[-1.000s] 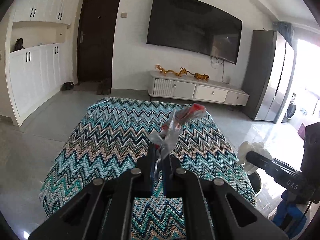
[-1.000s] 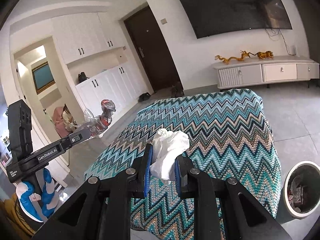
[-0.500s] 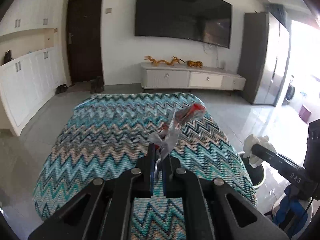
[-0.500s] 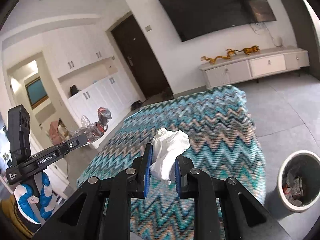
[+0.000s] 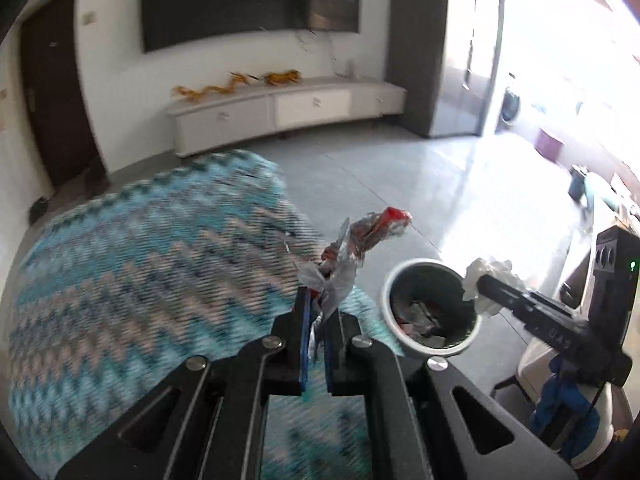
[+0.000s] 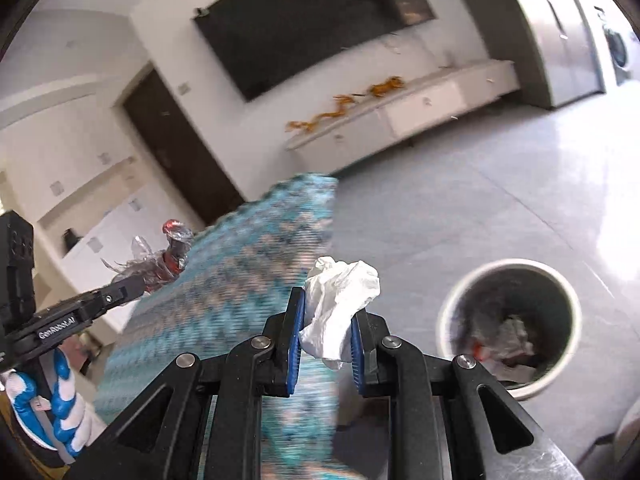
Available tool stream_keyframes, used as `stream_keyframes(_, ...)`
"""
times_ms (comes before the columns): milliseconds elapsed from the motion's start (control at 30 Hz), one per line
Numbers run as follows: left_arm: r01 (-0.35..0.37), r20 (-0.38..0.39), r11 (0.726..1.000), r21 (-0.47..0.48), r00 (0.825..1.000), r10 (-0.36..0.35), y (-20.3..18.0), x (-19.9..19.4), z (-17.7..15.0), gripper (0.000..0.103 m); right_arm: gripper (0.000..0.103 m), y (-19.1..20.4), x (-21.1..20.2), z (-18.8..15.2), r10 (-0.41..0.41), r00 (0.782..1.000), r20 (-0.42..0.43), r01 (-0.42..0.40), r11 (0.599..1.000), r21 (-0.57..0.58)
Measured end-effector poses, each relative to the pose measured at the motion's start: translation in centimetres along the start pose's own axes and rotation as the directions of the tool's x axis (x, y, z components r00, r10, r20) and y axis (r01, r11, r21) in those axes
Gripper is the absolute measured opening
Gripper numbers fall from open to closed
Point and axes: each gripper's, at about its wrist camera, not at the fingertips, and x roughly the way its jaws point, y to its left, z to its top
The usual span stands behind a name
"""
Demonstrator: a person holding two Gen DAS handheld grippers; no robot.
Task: Collect trash
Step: 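Lift both items and carry them toward the grey bin, then open both tools over the grey bin to drop the bag and tissue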
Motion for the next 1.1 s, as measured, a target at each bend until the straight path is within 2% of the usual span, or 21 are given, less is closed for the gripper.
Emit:
stream_keyframes(267,0.11,-0.125,0.991,0.082,0.987,-0.099,-8.7,10.5,2.8,0.005,0.023,-9.5,3.4,0.7,-0.154,0.987,-0.049,0.157,0.984,0.086)
stream_keyframes(500,0.19,-0.244,0.98,0.063,0.955,-0.169,-12.8,18.1,2.9,0.007,0.025,-16.3,7.0,0.1,-0.233,0.964,-0.125,0.251,0.955,0.156)
stream_keyframes(567,0.216,-0.272,0.975,0.051,0.943,-0.194,-13.3,19.4,2.7,0.007,0.028,-17.4,7.6,0.0,-0.253,0.957,-0.142,0.274,0.949,0.155)
stream_keyframes(633,0.247,-0.304,0.969,0.021,0.925,-0.229,-13.7,21.0,2.5,0.008,0.04,-18.3,8.4,0.0,-0.273,0.949,-0.158,0.297,0.943,0.153)
stream_keyframes(700,0.261,-0.315,0.965,0.003,0.916,-0.247,-13.8,21.6,2.6,0.009,0.043,-18.6,8.6,-0.2,-0.279,0.946,-0.162,0.304,0.94,0.157)
stream_keyframes(733,0.266,-0.318,0.964,-0.007,0.913,-0.255,-13.7,21.8,2.4,0.01,0.047,-18.7,8.6,-0.4,-0.281,0.946,-0.163,0.306,0.938,0.159)
stream_keyframes(767,0.27,-0.32,0.963,-0.014,0.911,-0.261,-13.6,21.9,2.4,0.016,0.05,-18.8,8.7,-0.4,-0.284,0.945,-0.165,0.31,0.937,0.16)
stream_keyframes(800,0.271,-0.321,0.962,-0.023,0.91,-0.264,-13.4,21.9,2.3,0.027,0.051,-18.9,8.7,-0.5,-0.288,0.943,-0.169,0.315,0.936,0.16)
stream_keyframes(867,0.263,-0.309,0.964,-0.035,0.915,-0.261,-12.8,21.5,2.3,0.038,0.051,-18.7,8.7,-1.0,-0.292,0.941,-0.174,0.32,0.932,0.167)
stream_keyframes(1000,0.252,-0.258,0.967,-0.04,0.932,-0.253,-11.5,18.7,2.5,0.038,0.051,-17.3,7.8,-1.2,-0.288,0.945,-0.157,0.314,0.932,0.18)
stream_keyframes(1100,0.206,-0.189,0.978,-0.034,0.959,-0.209,-9.5,15.1,2.6,0.038,0.052,-15.1,6.6,-0.8,-0.29,0.948,-0.132,0.308,0.939,0.155)
